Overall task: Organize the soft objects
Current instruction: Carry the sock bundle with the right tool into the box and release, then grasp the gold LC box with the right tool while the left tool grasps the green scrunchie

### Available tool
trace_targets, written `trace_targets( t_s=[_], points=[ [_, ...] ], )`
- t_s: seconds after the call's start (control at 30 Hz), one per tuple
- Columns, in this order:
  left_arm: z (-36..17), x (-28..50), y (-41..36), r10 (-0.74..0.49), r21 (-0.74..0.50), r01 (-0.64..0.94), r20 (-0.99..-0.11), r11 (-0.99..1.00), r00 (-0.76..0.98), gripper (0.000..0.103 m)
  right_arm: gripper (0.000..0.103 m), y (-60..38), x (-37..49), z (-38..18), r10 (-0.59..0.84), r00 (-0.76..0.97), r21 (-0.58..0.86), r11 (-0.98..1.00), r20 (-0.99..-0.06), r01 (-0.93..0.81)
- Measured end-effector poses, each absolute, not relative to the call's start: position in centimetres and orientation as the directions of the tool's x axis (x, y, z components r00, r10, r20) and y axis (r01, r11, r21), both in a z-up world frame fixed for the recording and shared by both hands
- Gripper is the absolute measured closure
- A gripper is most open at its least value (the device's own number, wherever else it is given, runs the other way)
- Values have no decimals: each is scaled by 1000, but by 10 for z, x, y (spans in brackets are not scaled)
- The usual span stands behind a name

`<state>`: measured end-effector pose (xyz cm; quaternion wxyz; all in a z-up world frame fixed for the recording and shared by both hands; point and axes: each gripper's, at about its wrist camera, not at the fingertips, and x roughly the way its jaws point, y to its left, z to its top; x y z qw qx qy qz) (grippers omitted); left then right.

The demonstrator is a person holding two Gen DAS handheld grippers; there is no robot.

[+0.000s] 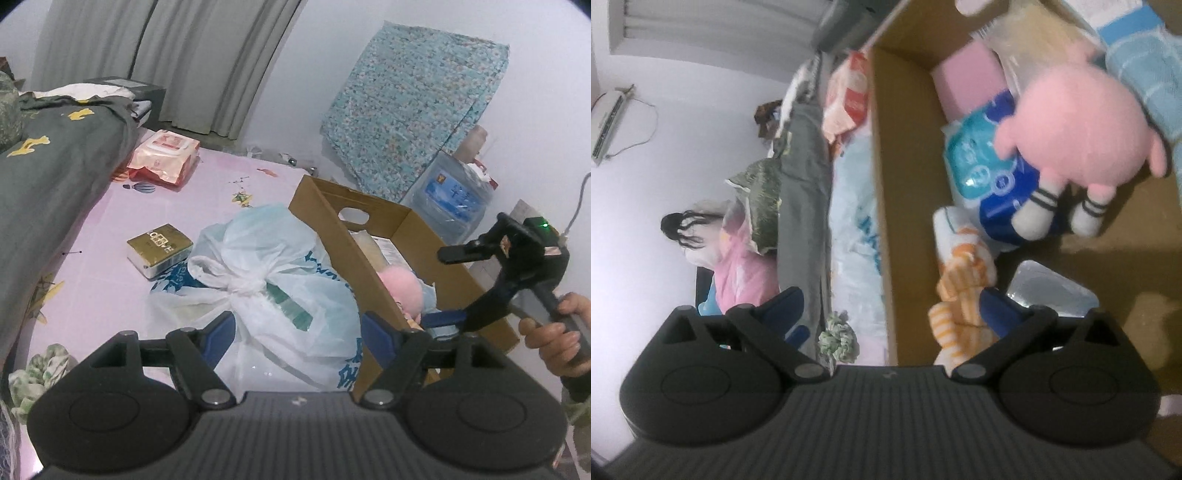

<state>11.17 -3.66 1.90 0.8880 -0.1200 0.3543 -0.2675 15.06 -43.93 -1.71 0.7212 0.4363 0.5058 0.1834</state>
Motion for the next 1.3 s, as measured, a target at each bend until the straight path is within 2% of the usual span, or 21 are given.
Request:
trace_targets(
  t_s=[0.17,0.27,0.37,0.47,0.53,0.67,0.77,1.0,1.13,1.3],
  points=[
    [16,109,-35,-562,-408,388,-562,827,607,27,1,-436,152,-29,735,357,817,529,-577,231],
    [14,109,-34,-567,-421,382,-558,823,607,27,1,-426,150,-45,723,283,776,578,-630,253],
    [12,110,-33,-565,-429,372,-559,823,607,27,1,-422,148,-49,742,275,791,558,-611,253],
    [11,111,-31,-567,-439,365,-558,821,606,27,2,-421,149,-41,711,291,768,594,-640,239],
    [11,110,-30,-567,-440,364,-556,821,608,27,8,-422,148,-39,695,286,751,618,-660,231],
    [9,111,-28,-568,-453,352,-553,819,609,27,9,-433,144,-26,568,302,634,746,-766,205],
    [7,113,-28,-571,-462,347,-555,816,604,27,9,-445,144,-23,536,312,610,756,-785,237],
    [9,110,-25,-537,-426,337,-560,840,630,27,9,-453,162,-4,482,391,582,790,-784,193],
    [10,108,-11,-478,-392,290,-571,873,667,27,8,-444,168,4,541,422,649,743,-727,164],
    [6,102,8,-319,-264,196,-589,944,743,27,6,-412,178,19,649,407,731,678,-643,75]
  ],
)
